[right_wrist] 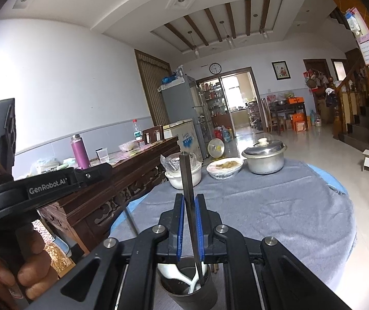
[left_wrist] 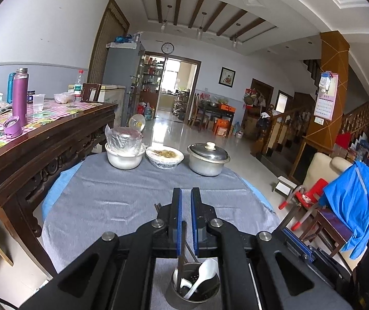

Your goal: Organize utensils

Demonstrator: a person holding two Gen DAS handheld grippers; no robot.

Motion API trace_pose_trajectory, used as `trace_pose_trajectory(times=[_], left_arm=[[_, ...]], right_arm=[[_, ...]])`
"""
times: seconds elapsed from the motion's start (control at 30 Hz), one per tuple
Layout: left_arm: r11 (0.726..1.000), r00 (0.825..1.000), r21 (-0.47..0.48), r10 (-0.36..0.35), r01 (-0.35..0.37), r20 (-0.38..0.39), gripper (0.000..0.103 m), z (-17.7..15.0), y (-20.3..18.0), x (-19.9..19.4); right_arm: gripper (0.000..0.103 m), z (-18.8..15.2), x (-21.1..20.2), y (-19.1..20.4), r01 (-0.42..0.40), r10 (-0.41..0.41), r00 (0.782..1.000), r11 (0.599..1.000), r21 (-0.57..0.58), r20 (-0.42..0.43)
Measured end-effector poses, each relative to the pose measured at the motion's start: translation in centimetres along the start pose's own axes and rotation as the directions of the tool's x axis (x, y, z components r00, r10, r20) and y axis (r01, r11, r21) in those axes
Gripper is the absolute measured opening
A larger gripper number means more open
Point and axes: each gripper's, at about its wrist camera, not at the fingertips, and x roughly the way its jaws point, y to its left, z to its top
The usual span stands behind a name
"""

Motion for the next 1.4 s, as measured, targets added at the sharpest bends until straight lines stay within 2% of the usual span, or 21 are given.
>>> trace_pose_trajectory(times=[0.07,0.13,0.27,0.37,0.6,0.7,0.8,0.9,0.93,0.97,1.27,1.4], left_arm=[[1.0,1.0,0.004,-0.009,0.009,-0.003,0.018,0.0,0.1,-0.1],[1.0,1.0,0.011,0.008,-0.008,0.004,0.035,-0.1,0.3,-0.4],[1.0,1.0,-0.005,0.024,-0.024,0.007,0.043,-0.3,1.3,-0.9],[0.999,0.999,-0.025,0.041,-0.041,-0.002,0.057,-0.6,2.2,-1.1],[0.997,0.996,-0.032,0.065,-0.067,-0.063,0.068,-2.3,3.1,-1.5],[0.997,0.994,-0.028,0.064,-0.067,-0.094,0.074,-3.1,2.8,-1.7],[0.997,0.99,-0.016,0.074,-0.077,-0.12,0.075,-3.9,2.2,-2.1],[0.996,0.987,0.008,0.09,-0.09,-0.133,0.076,-4.5,1.5,-2.8],[0.995,0.986,0.017,0.096,-0.094,-0.134,0.076,-4.7,1.3,-3.2],[0.995,0.986,0.027,0.102,-0.1,-0.134,0.076,-4.8,1.0,-3.6],[0.979,0.98,0.132,0.171,-0.158,-0.099,0.084,-5.8,-0.8,-7.1],[0.97,0.979,0.171,0.187,-0.171,-0.083,0.087,-6.1,-1.1,-8.7]], right_arm=[[0.028,0.0,-0.1,-0.2,-0.008,0.008,1.0,1.0,0.02,-0.002],[0.035,0.0,-0.3,-0.5,-0.011,0.011,1.0,0.999,0.042,0.006],[0.035,0.0,-0.7,-1.5,0.003,-0.005,1.0,0.996,0.086,0.021],[0.035,0.0,-1.3,-2.6,0.015,-0.019,0.999,0.992,0.125,0.032],[0.035,0.2,-2.9,-4.6,0.053,-0.062,0.997,0.982,0.184,0.046],[0.035,0.2,-3.3,-4.9,0.071,-0.077,0.997,0.978,0.198,0.025],[0.035,0.2,-3.6,-4.5,0.118,-0.119,0.993,0.977,0.178,-0.008],[0.043,0.0,-4.0,-3.7,0.17,-0.166,0.985,0.976,0.136,-0.041],[0.049,0.0,-4.2,-3.3,0.184,-0.179,0.983,0.975,0.125,-0.049],[0.051,-0.1,-4.5,-3.2,0.189,-0.184,0.981,0.974,0.122,-0.052],[0.051,-0.1,-6.7,-0.9,0.283,-0.277,0.953,0.958,0.034,-0.125],[0.051,-0.3,-7.9,0.5,0.301,-0.299,0.942,0.954,-0.011,-0.151]])
